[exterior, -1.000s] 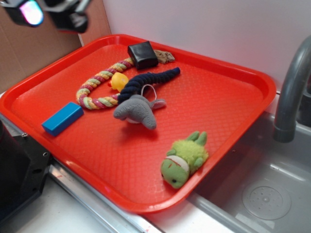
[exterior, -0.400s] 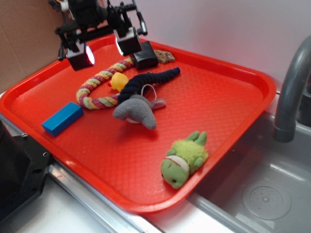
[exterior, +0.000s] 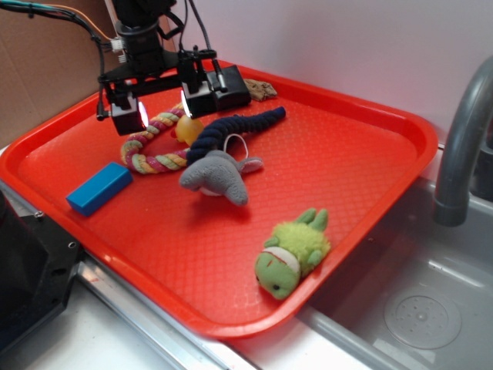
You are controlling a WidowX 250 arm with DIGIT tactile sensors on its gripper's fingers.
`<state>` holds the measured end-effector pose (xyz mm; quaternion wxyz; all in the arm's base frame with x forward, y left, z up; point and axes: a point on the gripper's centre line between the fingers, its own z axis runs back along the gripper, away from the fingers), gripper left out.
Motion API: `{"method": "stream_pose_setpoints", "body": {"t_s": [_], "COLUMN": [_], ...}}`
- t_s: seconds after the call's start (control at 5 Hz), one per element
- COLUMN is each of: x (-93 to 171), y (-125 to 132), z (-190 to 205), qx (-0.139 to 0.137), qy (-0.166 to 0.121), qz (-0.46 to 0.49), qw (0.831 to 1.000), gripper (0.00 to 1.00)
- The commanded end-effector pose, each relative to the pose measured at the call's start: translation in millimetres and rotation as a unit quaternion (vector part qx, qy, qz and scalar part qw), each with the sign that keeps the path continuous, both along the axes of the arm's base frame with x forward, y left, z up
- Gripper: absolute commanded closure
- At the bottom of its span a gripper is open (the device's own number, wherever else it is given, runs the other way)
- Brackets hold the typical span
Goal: Grab the yellow duck.
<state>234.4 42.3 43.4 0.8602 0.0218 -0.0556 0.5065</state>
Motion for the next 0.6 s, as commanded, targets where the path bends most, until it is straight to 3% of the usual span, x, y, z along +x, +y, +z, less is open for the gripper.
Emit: {"method": "stream_pose_setpoints", "body": {"t_s": [0.0,0.2,0.4], "x": [-15,4,16], "y": [0,-8,-9], "z": [-43,-39,-18], "qx": [-0.005,-0.002,0.006], "qy": [0.018,0.022,0.031], "qz": [-0.02,-0.014,-0.057], "qw": [1.0,1.0,0.998], "gripper": [0.0,1.0,1.0]}}
